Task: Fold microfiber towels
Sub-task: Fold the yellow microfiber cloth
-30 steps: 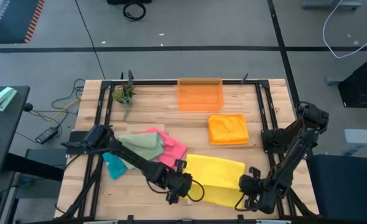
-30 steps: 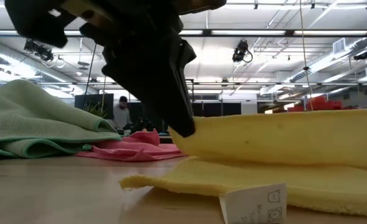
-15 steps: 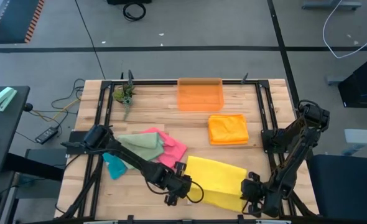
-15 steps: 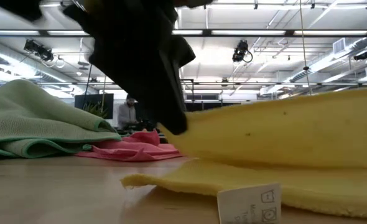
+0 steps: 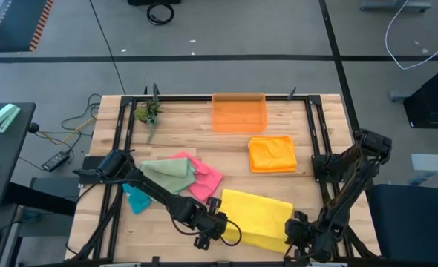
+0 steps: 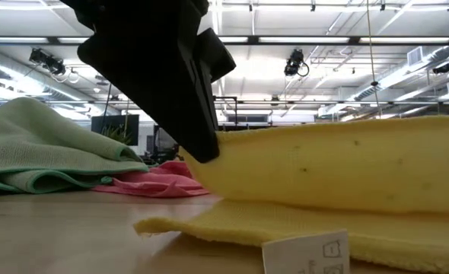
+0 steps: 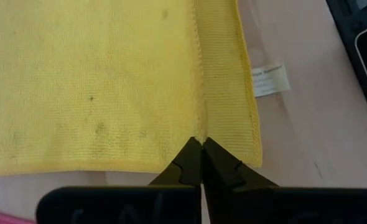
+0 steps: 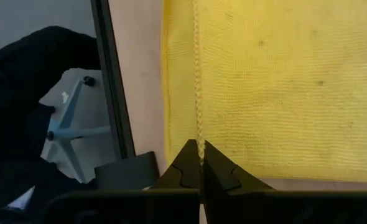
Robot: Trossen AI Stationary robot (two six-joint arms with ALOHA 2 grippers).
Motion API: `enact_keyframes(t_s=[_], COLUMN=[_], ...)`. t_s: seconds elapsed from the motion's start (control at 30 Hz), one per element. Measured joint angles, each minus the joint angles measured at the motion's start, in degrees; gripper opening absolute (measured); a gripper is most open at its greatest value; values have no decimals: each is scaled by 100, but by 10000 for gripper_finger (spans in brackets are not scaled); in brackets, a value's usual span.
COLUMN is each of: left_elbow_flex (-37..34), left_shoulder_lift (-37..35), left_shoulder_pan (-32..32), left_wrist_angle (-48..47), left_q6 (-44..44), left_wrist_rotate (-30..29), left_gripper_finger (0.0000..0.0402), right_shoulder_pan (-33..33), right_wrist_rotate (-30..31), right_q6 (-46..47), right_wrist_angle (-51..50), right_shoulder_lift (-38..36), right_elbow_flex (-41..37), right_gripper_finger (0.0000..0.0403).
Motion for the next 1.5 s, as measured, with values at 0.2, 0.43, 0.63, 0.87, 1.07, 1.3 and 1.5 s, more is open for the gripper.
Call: enact_keyframes(t_s=[0.2,0.43,0.63,0.87,1.07,1.3,1.5], left_elbow_flex=[0,0,0,-2,-2,-2,-2], left_shoulder_lift=[0,-20,-139,-153,-154,-120,-120], left_shoulder_pan=[-58,-64,3,-87,-163,-157,-119], left_wrist_angle=[21,19,96,133,185,195,182], left_q6=[-1,52,158,94,28,-211,-333], left_wrist_rotate=[2,0,7,68,71,70,70], left_gripper_finger=[8,5,12,10,6,50,110], right_shoulder_pan=[-2,-6,-4,-7,-4,-4,33], right_wrist_rotate=[-85,-241,-345,-356,-358,-360,-209], right_q6=[-37,-117,-283,-238,-221,-262,-304], right_wrist_angle=[39,82,63,54,60,87,98], right_shoulder_lift=[27,27,-26,-34,-38,-40,-43], right_elbow_flex=[0,12,144,186,186,186,186], right_gripper_finger=[1,1,1,1,1,24,94])
